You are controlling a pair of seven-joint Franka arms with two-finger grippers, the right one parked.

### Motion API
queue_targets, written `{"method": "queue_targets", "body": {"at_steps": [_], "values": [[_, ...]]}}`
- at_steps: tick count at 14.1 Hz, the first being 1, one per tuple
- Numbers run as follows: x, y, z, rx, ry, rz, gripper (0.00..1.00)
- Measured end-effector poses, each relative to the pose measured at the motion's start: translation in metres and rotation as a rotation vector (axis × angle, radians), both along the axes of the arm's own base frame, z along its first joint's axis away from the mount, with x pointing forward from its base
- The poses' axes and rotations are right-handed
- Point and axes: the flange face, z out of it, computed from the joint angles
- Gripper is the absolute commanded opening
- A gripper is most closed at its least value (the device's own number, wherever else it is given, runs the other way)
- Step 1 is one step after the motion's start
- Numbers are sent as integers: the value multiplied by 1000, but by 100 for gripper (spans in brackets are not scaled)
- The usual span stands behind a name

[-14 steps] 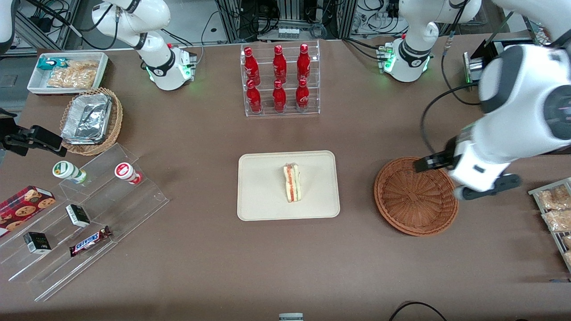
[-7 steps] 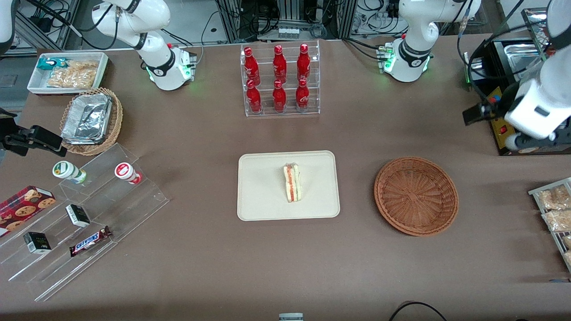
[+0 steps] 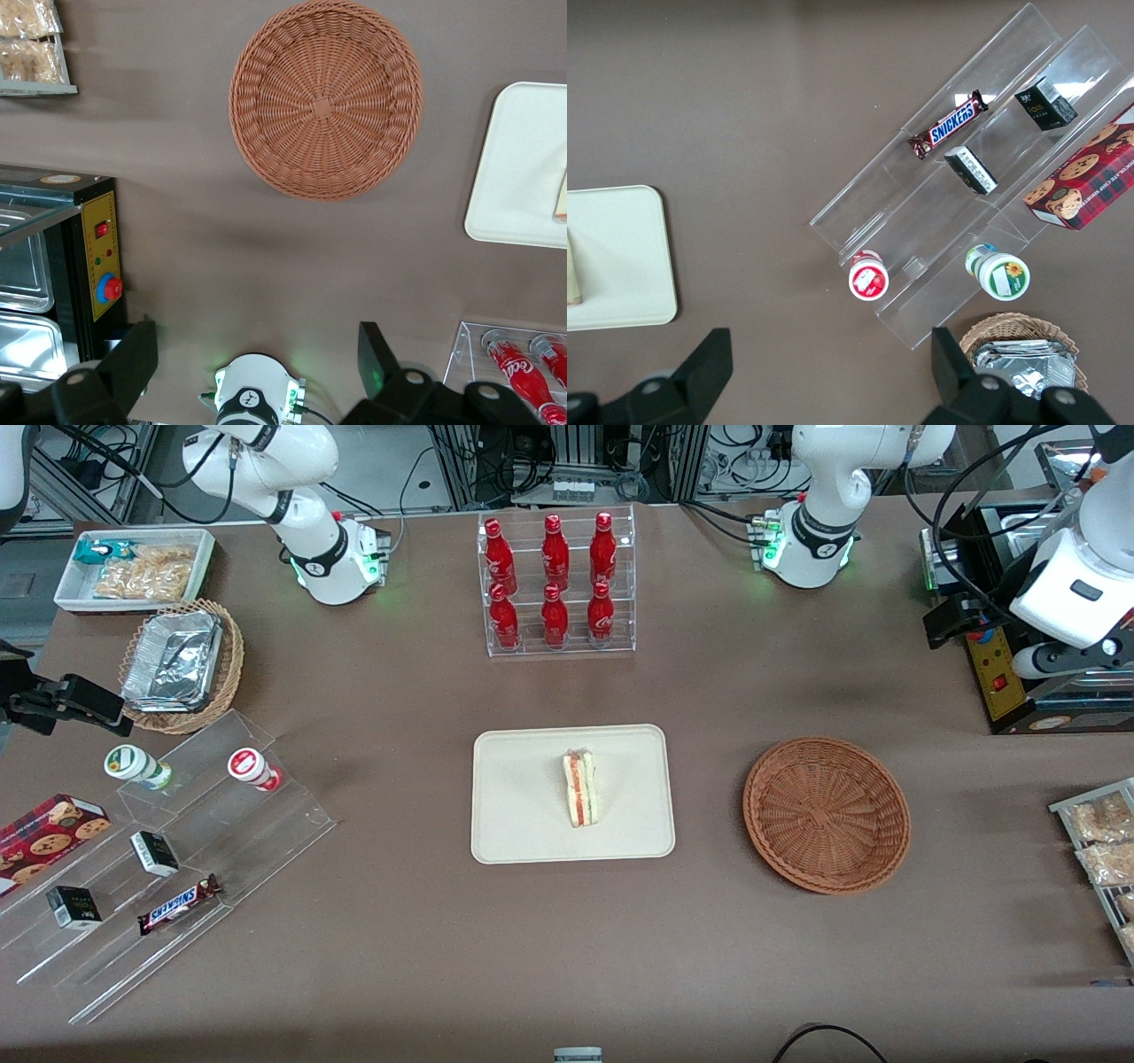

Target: Place sandwich from basket to tray

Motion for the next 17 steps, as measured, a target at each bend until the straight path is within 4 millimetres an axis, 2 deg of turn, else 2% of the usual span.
{"method": "queue_targets", "body": {"at_steps": [6, 10, 17], "values": [[6, 9, -5, -8, 1, 9, 100], [7, -5, -8, -13, 5, -21, 100], [8, -6, -6, -8, -1, -19, 100]]}}
